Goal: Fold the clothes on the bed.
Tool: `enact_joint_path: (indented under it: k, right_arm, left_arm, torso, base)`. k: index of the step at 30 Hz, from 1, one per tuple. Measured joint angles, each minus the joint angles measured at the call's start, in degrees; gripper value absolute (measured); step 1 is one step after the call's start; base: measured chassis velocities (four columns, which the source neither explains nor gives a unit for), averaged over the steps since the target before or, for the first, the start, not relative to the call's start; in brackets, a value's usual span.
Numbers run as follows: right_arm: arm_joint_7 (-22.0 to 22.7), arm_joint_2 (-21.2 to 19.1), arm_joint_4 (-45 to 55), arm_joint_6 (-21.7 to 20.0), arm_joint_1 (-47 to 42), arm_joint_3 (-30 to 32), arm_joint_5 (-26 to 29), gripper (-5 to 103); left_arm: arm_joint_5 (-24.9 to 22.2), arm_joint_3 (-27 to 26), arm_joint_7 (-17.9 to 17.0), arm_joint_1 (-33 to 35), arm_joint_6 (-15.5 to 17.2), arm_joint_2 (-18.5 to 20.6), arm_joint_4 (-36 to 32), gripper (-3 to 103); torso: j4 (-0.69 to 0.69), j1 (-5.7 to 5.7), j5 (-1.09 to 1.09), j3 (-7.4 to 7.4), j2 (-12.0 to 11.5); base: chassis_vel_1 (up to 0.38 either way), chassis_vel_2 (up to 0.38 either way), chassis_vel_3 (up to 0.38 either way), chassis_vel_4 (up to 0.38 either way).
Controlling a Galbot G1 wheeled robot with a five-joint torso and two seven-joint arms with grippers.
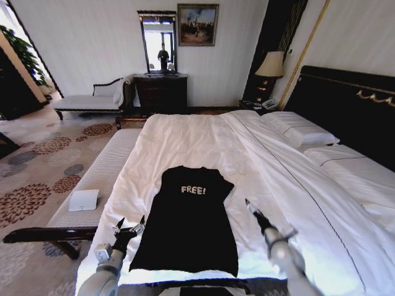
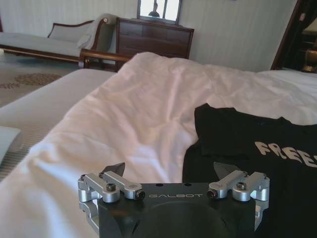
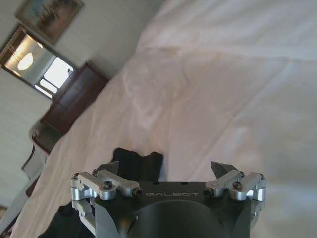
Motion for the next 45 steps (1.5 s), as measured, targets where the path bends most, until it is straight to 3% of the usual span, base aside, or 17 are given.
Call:
enact_joint_path:
  k: [6,13,23,26,30,40,45]
  right_arm:
    - [-2.91,0.88,-15.95,-3.07,14.03,-4.32,0.75,100]
    - [-4.39,3.52,-27.0,-3.47,22.34,-6.48,-0.19,100]
    - [-5.51,5.68,-26.88,-3.76,22.71,-7.81,-0.91,102]
    - [-5.38,6.02,-27.16,-3.78,23.21,-7.96,-1.22,98]
    - [-5.01,6.25,-28.22,-3.6,23.91,-8.23,-2.08,78]
    - [-4.92,6.17,-27.91,-3.39,23.48,-8.48,-2.84,50]
    - [-4.56,5.9,-27.66,-3.36,23.35,-8.99,-4.43,23]
  left_arm:
    - [1.72,0.03,-0.01,2.5,-0.09,-0.11,-1.18,100]
    - [3.15,-1.23,0.01,5.82,-0.52,-0.79,-2.45,100]
    - [4.51,-2.11,0.18,8.2,-1.53,-2.33,-4.09,100]
    - [4.52,-2.11,0.18,8.18,-1.53,-2.34,-4.27,100]
    - [4.42,-2.33,0.14,8.07,-1.57,-1.88,-4.33,100]
    - [3.37,-2.93,0.01,7.56,-1.61,-0.89,-4.51,100]
    - [2.41,-2.99,-0.02,7.18,-1.84,-0.92,-4.33,100]
  torso:
    - [0.02,0.0,0.0,0.0,0.0]
    - [0.01,-0.01,-0.03,-0.01,0.0]
    - [0.0,-0.02,-0.03,-0.01,0.01]
    - [0.0,-0.02,-0.02,-0.02,0.01]
    - [0.0,-0.02,-0.02,-0.01,0.01]
    - [0.0,-0.02,-0.02,-0.01,0.01]
    - [0.0,-0.02,-0.02,-0.01,0.01]
  base:
    - [0.0,0.0,0.0,0.0]
    - [0.0,0.0,0.0,0.0]
    - [0.0,0.0,0.0,0.0]
    - [0.0,0.0,0.0,0.0]
    - [0.0,0.0,0.0,0.0]
    - [0.0,0.0,0.0,0.0]
    - [0.0,0.0,0.0,0.0]
